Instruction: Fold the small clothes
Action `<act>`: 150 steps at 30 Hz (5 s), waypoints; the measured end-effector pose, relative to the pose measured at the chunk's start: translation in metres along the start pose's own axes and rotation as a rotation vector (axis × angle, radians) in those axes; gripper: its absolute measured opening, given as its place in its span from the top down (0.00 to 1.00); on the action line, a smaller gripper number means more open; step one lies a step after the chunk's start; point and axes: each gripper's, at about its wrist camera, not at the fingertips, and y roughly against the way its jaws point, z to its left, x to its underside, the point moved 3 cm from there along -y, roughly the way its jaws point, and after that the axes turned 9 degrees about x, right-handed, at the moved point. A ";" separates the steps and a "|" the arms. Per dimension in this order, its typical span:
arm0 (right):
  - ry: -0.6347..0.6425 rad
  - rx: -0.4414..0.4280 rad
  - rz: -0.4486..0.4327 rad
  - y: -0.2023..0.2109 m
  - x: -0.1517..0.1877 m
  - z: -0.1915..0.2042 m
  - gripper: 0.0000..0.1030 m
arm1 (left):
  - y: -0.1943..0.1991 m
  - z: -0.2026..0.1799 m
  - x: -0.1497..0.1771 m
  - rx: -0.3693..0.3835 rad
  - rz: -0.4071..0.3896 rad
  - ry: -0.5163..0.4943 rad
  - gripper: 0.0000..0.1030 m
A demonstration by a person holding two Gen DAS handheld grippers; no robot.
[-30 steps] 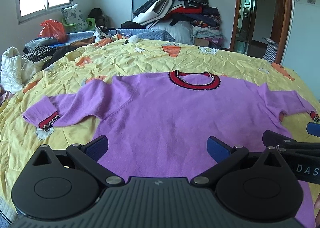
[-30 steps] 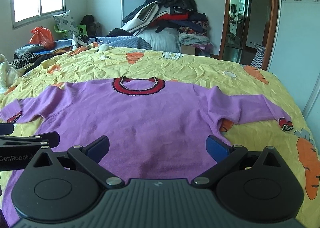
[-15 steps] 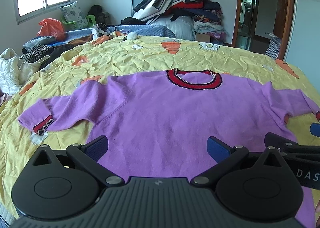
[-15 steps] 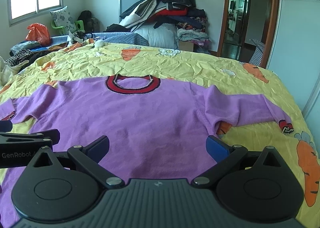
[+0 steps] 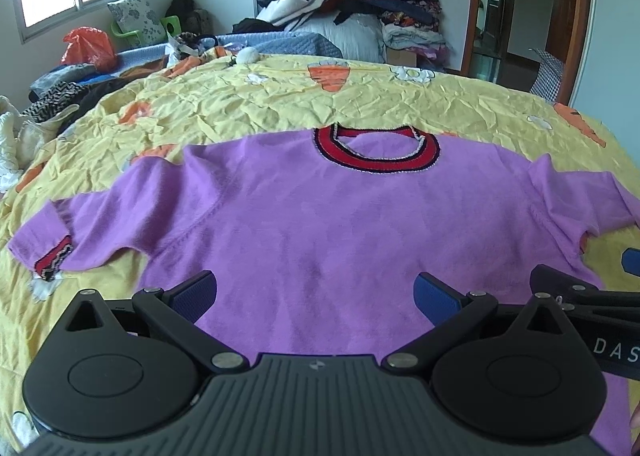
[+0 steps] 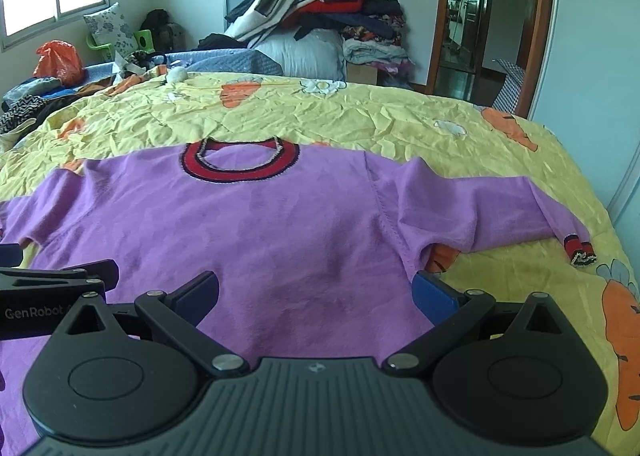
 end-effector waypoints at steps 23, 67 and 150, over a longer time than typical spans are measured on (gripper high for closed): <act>-0.069 0.046 0.041 -0.053 -0.008 -0.053 0.00 | -0.064 -0.065 -0.012 0.031 0.067 -0.073 0.00; 0.060 0.284 0.012 -0.158 0.007 -0.258 0.00 | -0.103 -0.060 -0.007 0.151 0.054 -0.169 0.00; 0.077 -0.529 0.052 -0.087 -0.045 0.100 0.14 | -0.031 0.176 0.021 0.012 0.100 0.145 0.00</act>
